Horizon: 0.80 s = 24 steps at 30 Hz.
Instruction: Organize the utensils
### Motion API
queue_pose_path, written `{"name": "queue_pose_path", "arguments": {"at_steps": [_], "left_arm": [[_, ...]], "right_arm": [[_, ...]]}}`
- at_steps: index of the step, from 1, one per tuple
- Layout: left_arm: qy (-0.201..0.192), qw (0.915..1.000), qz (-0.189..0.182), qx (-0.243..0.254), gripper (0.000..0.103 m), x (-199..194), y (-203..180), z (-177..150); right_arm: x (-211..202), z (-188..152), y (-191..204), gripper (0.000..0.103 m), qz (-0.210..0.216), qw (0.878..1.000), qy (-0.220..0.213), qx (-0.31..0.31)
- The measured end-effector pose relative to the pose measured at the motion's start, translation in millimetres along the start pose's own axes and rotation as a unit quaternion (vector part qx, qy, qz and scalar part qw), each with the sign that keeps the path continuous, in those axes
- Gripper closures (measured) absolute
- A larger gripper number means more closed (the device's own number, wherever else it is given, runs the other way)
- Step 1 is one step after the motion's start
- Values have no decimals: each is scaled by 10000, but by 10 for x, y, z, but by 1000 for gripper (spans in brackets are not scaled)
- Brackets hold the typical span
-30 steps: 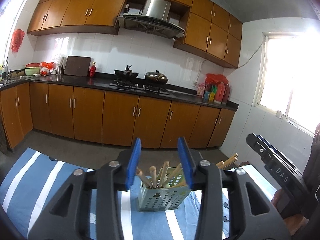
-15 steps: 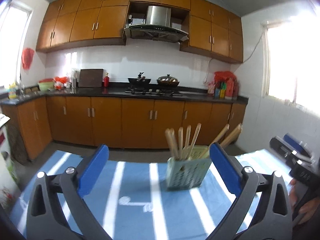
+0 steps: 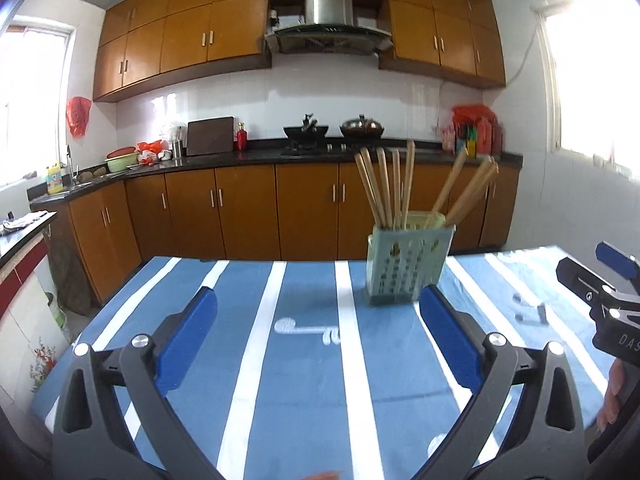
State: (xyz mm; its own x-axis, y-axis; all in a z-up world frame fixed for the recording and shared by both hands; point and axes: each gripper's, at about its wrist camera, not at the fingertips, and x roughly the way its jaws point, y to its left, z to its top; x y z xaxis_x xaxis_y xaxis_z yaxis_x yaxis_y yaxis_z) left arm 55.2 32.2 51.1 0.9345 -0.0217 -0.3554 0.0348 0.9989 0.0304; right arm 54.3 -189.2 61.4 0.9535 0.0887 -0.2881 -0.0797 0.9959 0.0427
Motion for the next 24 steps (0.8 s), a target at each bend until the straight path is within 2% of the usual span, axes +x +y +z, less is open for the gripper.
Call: {"name": "queue_pose_path", "arguments": {"at_steps": [10, 24], "left_arm": [[227, 9997, -57, -62, 4, -4, -57, -287], [319, 9994, -71, -137, 4, -10, -58, -385]], "right_arm": [[-4, -224, -10, 2, -104, 9996, 247, 98], [17, -405, -13, 2, -162, 9986, 484, 114]]}}
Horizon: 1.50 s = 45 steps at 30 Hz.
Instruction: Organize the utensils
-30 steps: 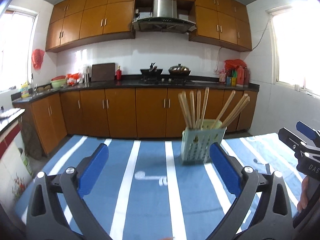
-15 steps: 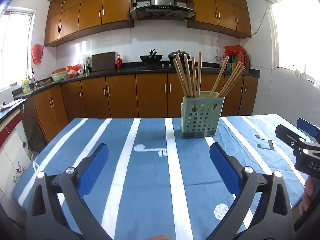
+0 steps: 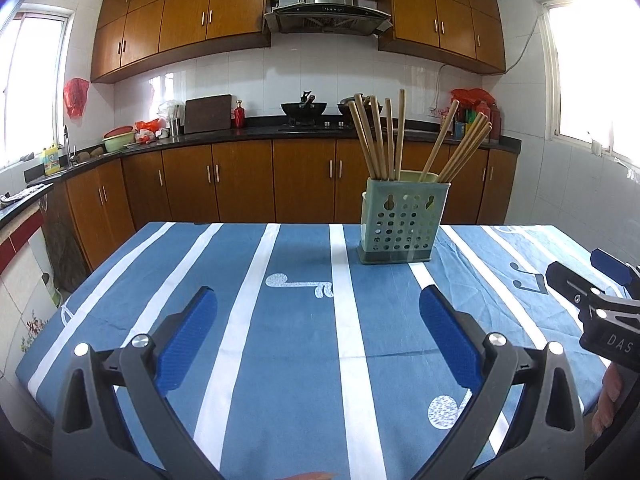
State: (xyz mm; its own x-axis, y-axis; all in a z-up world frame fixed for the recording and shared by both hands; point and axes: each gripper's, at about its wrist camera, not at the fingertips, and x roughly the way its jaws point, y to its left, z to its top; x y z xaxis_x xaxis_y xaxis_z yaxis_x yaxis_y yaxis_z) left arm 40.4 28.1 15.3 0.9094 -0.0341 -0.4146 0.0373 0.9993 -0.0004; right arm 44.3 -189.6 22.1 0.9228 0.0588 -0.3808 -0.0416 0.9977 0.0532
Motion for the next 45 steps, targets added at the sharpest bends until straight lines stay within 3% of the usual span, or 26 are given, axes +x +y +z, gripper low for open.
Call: {"name": "queue_pose_path", "arguments": {"at_steps": [45], "left_arm": [[168, 9998, -99, -27, 4, 82, -66, -40]], "right_arm": [[26, -5, -16, 2, 13, 9999, 103, 28]]}}
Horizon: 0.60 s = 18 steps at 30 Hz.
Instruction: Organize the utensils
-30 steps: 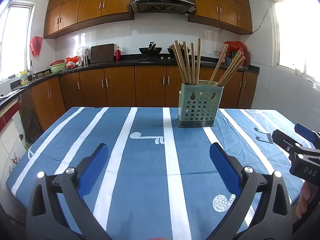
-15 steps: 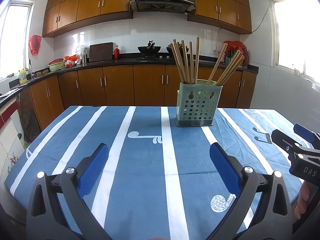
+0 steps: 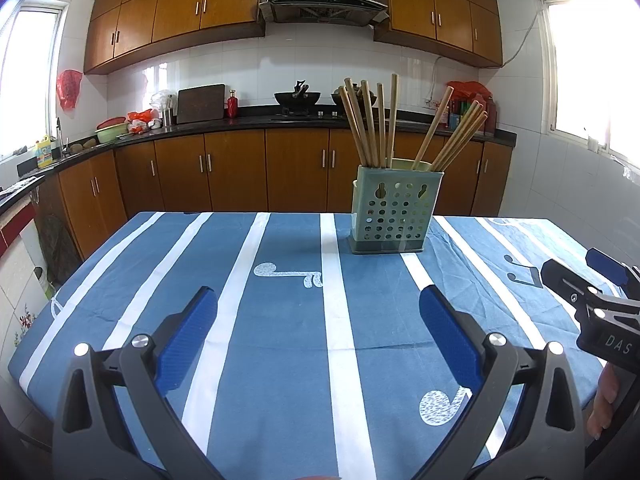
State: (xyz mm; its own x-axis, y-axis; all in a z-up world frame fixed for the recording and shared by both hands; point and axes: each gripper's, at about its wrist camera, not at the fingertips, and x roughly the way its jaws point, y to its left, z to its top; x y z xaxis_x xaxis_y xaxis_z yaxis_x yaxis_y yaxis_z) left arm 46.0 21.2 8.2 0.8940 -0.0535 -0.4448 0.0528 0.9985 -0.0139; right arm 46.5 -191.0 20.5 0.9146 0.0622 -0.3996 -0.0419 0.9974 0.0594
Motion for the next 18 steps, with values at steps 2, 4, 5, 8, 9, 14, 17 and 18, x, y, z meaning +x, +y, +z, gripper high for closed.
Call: {"name": "queue_pose_path", "arguments": {"at_steps": [2, 4, 5, 8, 9, 14, 17, 18], "left_arm": [[0, 10000, 0, 1, 4, 0, -1, 0], [2, 10000, -1, 3, 4, 1, -3, 0], [3, 10000, 0, 5, 4, 1, -5, -1], [10, 10000, -5, 13, 4, 5, -14, -2], [11, 10000, -5, 12, 4, 5, -14, -2], [10, 10000, -6, 11, 4, 4, -14, -1], [11, 10000, -8, 10, 4, 4, -18, -1], [10, 10000, -6, 9, 4, 4, -15, 0]], "right_arm": [[-1, 1, -1, 2, 0, 10000, 2, 3], [-1, 1, 0, 2, 0, 10000, 0, 2], [-1, 2, 0, 2, 1, 10000, 1, 2], [-1, 2, -1, 2, 0, 10000, 1, 4], [-1, 3, -2, 2, -1, 10000, 6, 10], [-2, 7, -1, 2, 1, 10000, 3, 3], [-3, 9, 1, 2, 0, 10000, 3, 5], [-3, 10, 1, 2, 1, 10000, 4, 5]]}}
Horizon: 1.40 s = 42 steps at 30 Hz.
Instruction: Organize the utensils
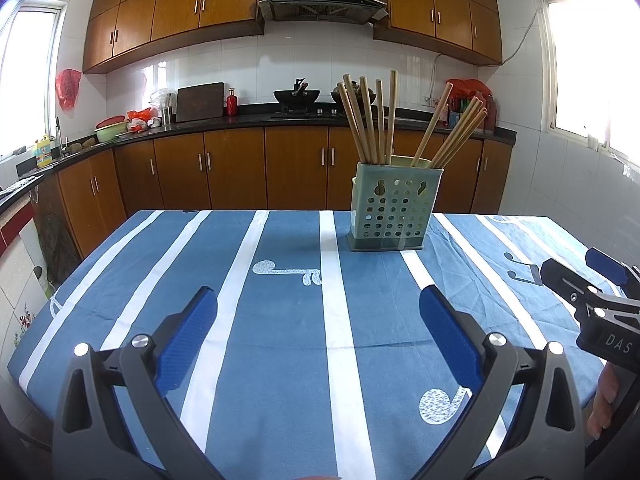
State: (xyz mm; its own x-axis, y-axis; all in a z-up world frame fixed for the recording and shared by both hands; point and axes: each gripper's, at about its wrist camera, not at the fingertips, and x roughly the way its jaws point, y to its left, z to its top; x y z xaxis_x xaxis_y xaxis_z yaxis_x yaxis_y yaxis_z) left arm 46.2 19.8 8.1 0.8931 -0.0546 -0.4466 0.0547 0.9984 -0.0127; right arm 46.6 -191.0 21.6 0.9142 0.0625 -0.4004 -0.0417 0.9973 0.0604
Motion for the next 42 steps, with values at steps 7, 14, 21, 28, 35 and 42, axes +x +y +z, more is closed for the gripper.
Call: {"name": "queue_pose_path", "arguments": {"at_steps": [7, 14, 21, 28, 35, 42], "left_arm": [[7, 10000, -4, 1, 4, -1, -9, -7], [14, 10000, -5, 5, 4, 3, -18, -14], [13, 10000, -7, 4, 4, 3, -11, -8], [17, 10000, -5, 3, 4, 2, -15, -7], [9, 10000, -11, 7, 4, 2, -22, -14], [4, 10000, 1, 2, 4, 18, -26, -53]], "right_arm": [[-2, 6, -1, 2, 0, 10000, 3, 5], [-5, 6, 2, 2, -5, 10000, 6, 9], [-4, 0, 3, 2, -1, 10000, 9, 12], [-5, 6, 5, 2, -4, 10000, 9, 16], [-9, 9, 4, 2, -3, 10000, 14, 20], [-13, -10, 4, 2, -2, 10000, 21, 37]]}}
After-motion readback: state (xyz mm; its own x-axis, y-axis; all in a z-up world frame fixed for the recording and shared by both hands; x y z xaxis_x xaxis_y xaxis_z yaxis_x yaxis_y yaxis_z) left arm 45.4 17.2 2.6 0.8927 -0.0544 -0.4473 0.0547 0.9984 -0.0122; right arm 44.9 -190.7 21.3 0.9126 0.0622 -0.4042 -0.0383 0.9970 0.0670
